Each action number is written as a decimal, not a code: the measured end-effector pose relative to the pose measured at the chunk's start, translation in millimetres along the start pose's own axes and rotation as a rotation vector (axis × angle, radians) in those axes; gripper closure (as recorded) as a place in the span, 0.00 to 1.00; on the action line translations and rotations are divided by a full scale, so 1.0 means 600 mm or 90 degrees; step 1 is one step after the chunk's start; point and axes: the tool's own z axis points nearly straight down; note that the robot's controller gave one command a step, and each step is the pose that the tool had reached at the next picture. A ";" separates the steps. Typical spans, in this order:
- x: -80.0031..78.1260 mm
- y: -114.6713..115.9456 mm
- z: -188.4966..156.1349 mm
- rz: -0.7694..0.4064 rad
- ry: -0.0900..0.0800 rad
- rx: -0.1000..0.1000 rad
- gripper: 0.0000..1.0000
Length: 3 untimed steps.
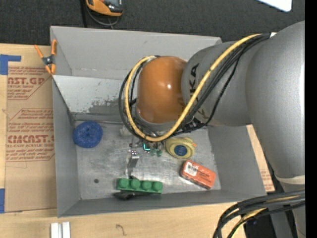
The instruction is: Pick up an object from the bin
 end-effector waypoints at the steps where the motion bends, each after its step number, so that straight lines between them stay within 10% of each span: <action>1: 0.057 -0.036 -0.028 -0.015 0.001 0.001 0.00; 3: 0.074 -0.052 0.108 -0.221 -0.005 -0.001 0.00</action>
Offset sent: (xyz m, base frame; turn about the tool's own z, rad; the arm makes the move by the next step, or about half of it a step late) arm -0.0451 -0.0075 -0.0475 -0.2066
